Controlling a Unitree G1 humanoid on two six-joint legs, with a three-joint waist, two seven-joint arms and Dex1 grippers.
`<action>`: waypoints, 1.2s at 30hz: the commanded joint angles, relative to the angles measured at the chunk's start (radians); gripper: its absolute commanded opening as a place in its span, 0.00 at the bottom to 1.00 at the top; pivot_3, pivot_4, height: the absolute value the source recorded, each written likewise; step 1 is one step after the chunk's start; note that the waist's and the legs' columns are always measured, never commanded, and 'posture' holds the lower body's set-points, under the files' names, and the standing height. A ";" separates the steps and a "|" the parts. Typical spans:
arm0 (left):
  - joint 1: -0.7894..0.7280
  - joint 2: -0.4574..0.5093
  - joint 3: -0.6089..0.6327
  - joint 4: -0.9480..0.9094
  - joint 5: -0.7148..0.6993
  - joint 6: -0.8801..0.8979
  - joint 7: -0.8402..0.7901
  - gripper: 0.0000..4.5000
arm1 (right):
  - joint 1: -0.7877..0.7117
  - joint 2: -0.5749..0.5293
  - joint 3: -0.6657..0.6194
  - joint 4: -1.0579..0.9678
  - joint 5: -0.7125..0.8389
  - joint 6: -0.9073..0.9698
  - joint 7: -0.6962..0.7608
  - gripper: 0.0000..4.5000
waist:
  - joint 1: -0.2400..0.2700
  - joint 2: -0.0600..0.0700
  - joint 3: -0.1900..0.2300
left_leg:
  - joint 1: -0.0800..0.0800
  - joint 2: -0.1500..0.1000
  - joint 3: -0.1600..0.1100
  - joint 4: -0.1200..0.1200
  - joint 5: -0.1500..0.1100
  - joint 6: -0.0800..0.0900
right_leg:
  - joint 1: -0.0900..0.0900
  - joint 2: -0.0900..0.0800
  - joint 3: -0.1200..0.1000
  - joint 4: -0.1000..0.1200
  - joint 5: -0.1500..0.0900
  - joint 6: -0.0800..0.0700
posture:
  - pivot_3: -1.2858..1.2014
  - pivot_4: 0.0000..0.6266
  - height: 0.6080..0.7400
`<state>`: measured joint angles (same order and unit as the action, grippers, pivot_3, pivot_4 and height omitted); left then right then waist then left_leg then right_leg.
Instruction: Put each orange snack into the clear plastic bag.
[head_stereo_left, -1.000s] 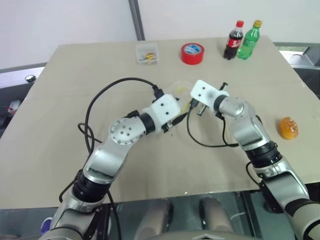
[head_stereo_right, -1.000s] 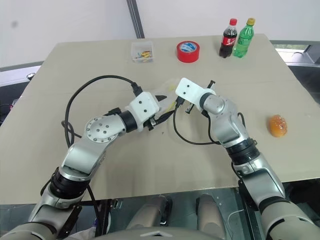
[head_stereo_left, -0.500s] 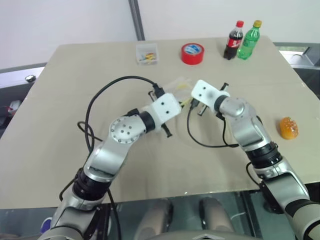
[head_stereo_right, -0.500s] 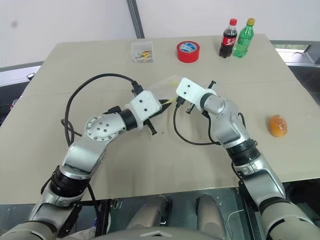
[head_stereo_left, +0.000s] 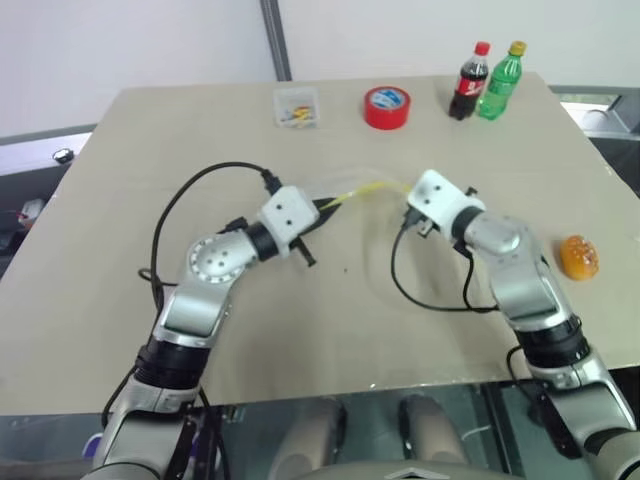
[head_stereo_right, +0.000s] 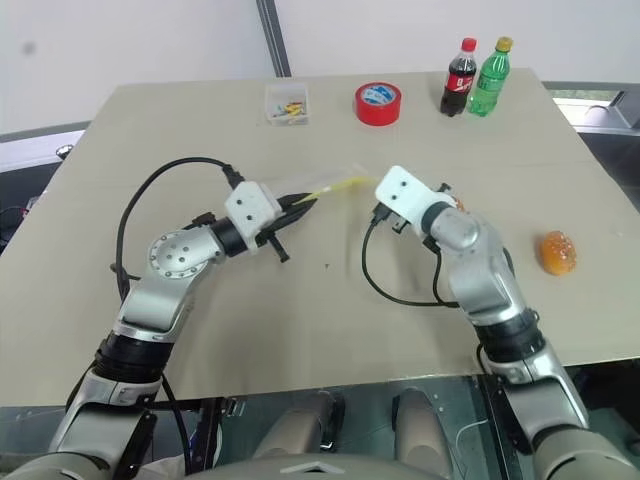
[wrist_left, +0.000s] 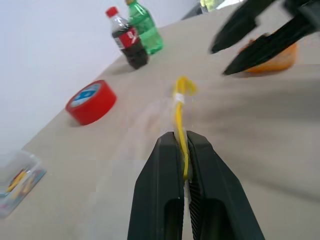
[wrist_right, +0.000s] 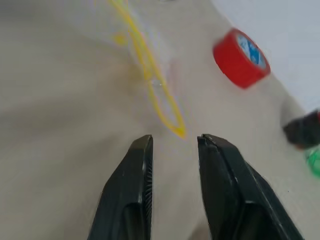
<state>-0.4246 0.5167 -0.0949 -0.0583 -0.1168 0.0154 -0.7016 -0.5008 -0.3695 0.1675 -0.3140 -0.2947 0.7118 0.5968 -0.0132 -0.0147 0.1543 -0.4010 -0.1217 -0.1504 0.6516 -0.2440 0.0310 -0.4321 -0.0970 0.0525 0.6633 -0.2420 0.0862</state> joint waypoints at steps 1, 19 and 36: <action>-0.009 -0.003 0.042 0.017 -0.054 -0.061 -0.042 0.00 | 0.027 0.035 -0.077 -0.122 0.083 0.094 0.003 0.03 | -0.002 0.000 0.000 | 0.000 0.000 0.000 0.000 0.000 0.000 | 0.000 0.000 0.000 0.000 0.000 0.000 | 0.52 0.24 0.80; 0.050 0.036 0.090 0.003 -0.172 -0.099 -0.206 0.00 | -0.076 0.388 -0.241 -0.086 0.486 0.322 -0.150 0.03 | -0.027 0.001 0.000 | 0.002 0.001 0.000 0.001 0.000 0.000 | 0.000 0.001 0.000 0.003 0.001 -0.001 | 0.52 0.24 0.80; 0.076 0.039 0.093 -0.027 -0.162 -0.083 -0.180 0.00 | -0.061 0.298 -0.246 -0.085 0.653 0.349 -0.200 0.03 | -0.027 0.001 -0.001 | 0.003 0.001 0.001 0.001 0.000 0.000 | 0.000 0.001 0.001 0.005 0.001 -0.001 | 0.52 0.24 0.80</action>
<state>-0.3478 0.5506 -0.0141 -0.0298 -0.2748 -0.0652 -0.8893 -0.5440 -0.0766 -0.0926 -0.3884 0.3450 1.0940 0.4062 -0.0407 -0.0138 0.1538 -0.3985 -0.1207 -0.1497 0.6522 -0.2439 0.0309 -0.4324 -0.0960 0.0532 0.6686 -0.2411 0.0851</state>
